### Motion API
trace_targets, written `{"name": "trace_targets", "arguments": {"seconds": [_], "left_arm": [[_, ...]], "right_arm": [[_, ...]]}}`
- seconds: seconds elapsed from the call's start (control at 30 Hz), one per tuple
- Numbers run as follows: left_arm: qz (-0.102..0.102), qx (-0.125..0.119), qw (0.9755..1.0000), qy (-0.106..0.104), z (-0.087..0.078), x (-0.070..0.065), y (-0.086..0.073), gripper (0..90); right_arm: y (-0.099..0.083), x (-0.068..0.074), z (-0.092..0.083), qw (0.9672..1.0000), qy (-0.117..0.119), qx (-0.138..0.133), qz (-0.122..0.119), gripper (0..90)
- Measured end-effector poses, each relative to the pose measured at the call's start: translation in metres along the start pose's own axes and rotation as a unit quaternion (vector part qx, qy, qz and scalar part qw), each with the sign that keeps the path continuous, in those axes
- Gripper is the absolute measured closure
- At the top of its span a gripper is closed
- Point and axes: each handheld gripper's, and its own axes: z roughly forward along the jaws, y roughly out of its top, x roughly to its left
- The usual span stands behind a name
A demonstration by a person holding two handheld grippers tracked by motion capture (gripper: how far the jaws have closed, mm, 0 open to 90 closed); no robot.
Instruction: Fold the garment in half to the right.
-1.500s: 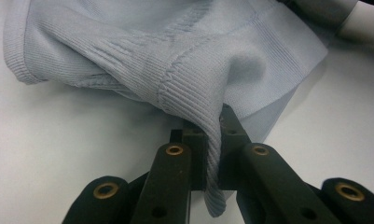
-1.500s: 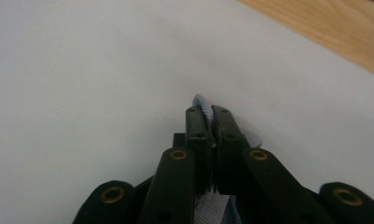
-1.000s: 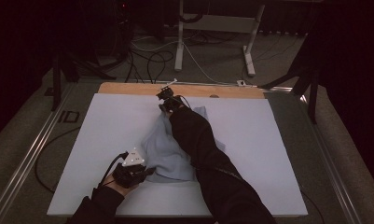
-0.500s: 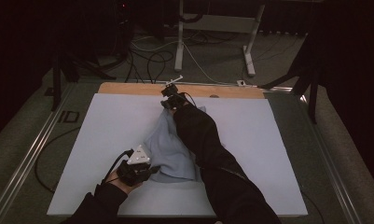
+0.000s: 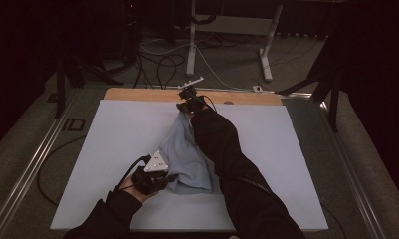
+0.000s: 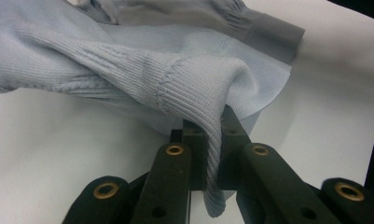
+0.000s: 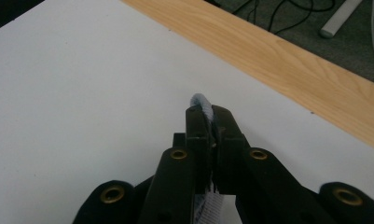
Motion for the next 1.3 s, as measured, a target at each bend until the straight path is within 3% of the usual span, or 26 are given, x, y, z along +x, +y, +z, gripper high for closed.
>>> {"name": "trace_targets", "arguments": {"seconds": [0.47,1.3], "left_arm": [[0.02,0.0,0.9997,-0.011,0.007,-0.006,0.015,86.8],[0.042,-0.004,0.9983,-0.041,0.037,-0.023,0.044,86.8]], "right_arm": [[-0.003,-0.011,-0.015,0.9999,-0.001,-0.011,0.006,87.4],[-0.028,-0.058,-0.043,0.9993,-0.017,-0.021,0.028,87.5]]}}
